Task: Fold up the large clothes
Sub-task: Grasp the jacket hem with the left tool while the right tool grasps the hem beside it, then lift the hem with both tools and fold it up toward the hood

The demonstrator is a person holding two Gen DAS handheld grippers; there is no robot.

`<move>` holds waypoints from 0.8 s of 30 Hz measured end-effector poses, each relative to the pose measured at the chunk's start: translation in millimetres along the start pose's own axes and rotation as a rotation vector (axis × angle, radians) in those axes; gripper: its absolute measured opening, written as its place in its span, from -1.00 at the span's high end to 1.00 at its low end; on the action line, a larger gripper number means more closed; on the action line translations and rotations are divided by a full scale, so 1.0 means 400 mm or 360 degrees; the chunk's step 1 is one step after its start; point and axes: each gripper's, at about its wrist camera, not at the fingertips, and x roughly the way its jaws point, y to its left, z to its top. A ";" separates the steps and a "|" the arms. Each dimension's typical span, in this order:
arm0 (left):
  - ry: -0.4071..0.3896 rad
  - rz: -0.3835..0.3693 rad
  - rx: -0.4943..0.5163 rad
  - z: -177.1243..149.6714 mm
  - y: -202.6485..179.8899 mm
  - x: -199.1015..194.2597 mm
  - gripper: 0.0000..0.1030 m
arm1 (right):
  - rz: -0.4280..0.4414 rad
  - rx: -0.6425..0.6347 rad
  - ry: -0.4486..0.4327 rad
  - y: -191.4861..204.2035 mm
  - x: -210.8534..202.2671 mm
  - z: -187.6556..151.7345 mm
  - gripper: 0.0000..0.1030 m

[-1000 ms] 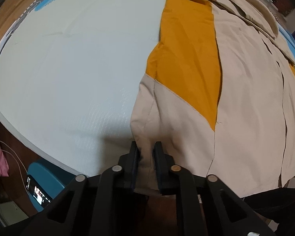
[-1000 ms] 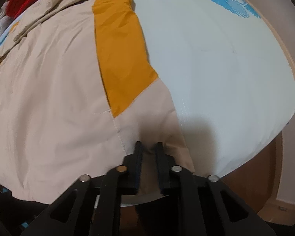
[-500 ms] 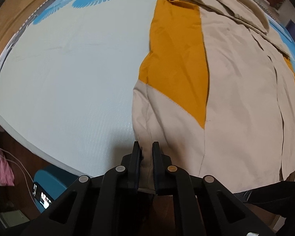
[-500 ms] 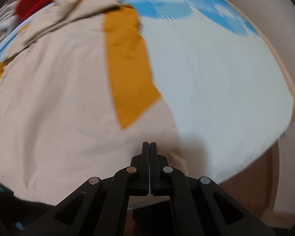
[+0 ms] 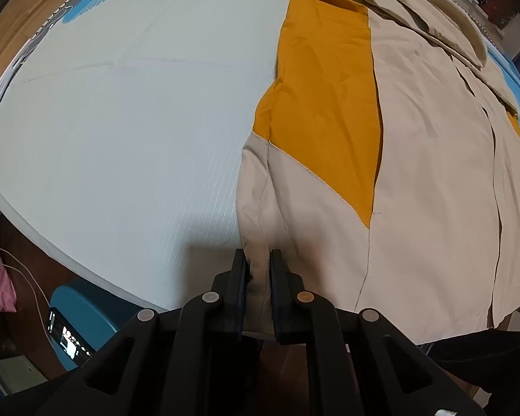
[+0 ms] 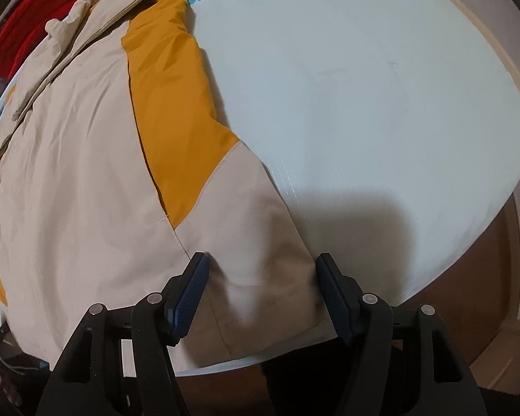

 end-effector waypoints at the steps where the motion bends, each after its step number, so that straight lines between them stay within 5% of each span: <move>1: 0.0002 0.0001 0.0003 0.009 0.004 -0.002 0.80 | -0.0011 -0.0018 -0.0004 0.001 -0.001 -0.001 -0.09; 6: -0.0004 0.0011 0.0014 0.015 -0.005 0.004 0.80 | 0.0091 0.0032 -0.0038 -0.016 -0.027 0.003 0.83; 15: -0.0083 -0.0282 -0.0016 0.018 0.017 -0.123 0.84 | 0.0418 0.0196 -0.0192 -0.069 -0.172 -0.002 0.90; 24: -0.0241 -0.0585 0.0076 0.014 0.054 -0.344 0.85 | 0.0631 0.0047 -0.0457 -0.041 -0.412 -0.028 0.92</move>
